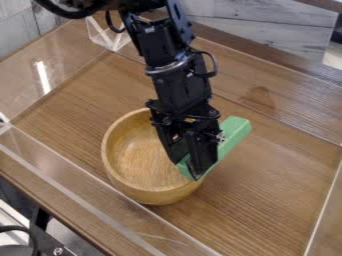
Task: Put the green block in the brown bowl
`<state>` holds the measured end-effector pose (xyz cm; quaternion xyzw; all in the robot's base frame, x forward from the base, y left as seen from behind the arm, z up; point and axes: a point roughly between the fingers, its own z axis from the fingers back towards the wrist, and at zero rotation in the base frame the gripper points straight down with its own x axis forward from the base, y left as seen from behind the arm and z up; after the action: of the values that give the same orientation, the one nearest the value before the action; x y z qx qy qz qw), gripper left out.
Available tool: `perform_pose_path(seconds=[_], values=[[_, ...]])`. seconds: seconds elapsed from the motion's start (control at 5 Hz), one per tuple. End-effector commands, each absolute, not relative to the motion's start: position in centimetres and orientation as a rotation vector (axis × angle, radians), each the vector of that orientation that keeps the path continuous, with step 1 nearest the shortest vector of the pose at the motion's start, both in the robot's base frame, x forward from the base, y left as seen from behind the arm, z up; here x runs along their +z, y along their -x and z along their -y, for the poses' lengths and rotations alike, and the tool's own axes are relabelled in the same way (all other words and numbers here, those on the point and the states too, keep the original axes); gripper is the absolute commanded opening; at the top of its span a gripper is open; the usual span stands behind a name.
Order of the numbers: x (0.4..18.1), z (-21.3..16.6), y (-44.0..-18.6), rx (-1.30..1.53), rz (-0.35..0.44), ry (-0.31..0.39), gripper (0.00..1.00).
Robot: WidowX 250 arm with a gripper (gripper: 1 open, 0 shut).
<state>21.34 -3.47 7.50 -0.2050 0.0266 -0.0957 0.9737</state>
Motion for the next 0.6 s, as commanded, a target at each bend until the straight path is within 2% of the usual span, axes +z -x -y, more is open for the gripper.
perform_pose_path(seconds=[0.0,0.4], values=[[8.54,3.01,-22.54,-0.19,-0.001,0.409,0.0],[8.52,2.85,-22.65,-0.186,0.002,0.417,0.0]])
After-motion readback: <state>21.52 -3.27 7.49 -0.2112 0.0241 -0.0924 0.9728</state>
